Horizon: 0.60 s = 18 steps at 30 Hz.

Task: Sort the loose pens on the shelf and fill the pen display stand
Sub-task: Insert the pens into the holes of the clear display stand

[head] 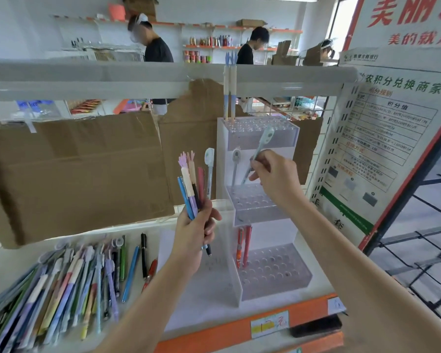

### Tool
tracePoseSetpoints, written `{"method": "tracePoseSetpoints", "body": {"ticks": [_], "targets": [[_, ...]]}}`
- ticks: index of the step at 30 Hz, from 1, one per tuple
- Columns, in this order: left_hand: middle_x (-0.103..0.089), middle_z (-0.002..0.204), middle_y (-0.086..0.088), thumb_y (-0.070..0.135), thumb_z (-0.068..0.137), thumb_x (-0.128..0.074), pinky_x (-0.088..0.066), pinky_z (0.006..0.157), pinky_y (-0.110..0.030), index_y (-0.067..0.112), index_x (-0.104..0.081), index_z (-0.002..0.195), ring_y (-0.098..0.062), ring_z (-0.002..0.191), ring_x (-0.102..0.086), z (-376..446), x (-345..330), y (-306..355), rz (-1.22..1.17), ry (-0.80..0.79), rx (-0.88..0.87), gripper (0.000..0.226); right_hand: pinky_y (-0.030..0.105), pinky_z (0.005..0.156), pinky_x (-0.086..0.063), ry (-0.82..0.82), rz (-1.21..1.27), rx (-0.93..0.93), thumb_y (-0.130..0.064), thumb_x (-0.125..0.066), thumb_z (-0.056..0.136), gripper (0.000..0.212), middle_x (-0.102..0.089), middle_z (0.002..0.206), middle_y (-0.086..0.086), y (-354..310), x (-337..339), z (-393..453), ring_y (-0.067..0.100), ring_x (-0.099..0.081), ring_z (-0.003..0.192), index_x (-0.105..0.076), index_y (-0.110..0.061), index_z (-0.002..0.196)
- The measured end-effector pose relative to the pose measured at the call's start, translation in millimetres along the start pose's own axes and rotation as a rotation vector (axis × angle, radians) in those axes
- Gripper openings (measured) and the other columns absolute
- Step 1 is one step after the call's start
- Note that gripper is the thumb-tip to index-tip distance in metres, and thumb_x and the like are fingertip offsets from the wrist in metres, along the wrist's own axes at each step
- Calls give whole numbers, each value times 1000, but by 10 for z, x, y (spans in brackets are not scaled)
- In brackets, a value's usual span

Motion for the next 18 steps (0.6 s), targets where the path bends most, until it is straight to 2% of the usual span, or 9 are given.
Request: {"method": "tracePoseSetpoints", "body": {"ticks": [2,4,6,8,11,16,18], "targets": [[-59,63,0,14,94,-52,-23,35,-16,12,-53,83,-6,41,-33,-9,-6,12,-1,1,-6,11,7,50,-39,-56,-62,9,-13,-50,96,12,-63,75,2,-2,-61,27,3,-58,62,-57,-12,85],[-60,63,0,14,94,-52,-23,35,-16,11,-52,83,-6,41,-33,-20,-2,33,5,6,-11,12,22,62,-45,-131,-188,24,-15,-52,95,15,-63,80,7,12,-139,39,20,-61,73,-63,-7,87],[-60,63,0,13,94,-53,-24,34,-16,10,-51,82,-7,41,-35,-28,2,50,10,12,-15,12,31,67,-40,-179,-339,29,-18,-52,94,18,-59,90,7,49,-210,29,29,-58,86,-67,-7,96],[-60,64,-1,13,93,-53,-24,34,-16,9,-52,82,-7,42,-35,-33,1,65,16,9,-24,12,29,65,-34,-192,-408,19,-21,-51,96,20,-50,90,2,83,-258,8,29,-56,88,-67,-11,101],[-59,66,-1,12,93,-54,-25,35,-16,8,-52,81,-9,44,-35,-47,-5,70,29,2,-28,13,28,64,-31,-174,-400,15,-21,-50,96,19,-48,88,0,90,-279,-1,27,-55,84,-67,-13,99],[-59,67,-1,15,92,-55,-25,37,-17,7,-54,81,-9,45,-35,-70,-25,78,44,-22,-46,13,26,68,-41,-148,-323,-11,-21,-55,93,19,-62,98,5,121,-216,-43,23,-58,86,-70,-10,98],[-59,67,-2,15,91,-56,-26,37,-17,9,-55,80,-10,45,-36,-66,-30,81,40,-30,-57,13,19,62,-40,-73,-233,-12,-18,-57,91,16,-67,94,2,97,-177,-125,13,-57,76,-71,-11,90]]}}
Point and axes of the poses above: each hand's wrist, its own z-axis towards the middle knuckle, its own x-axis out of the back of the hand, y = z × x, the point moved 3 cm from there along z, towards the middle knuckle
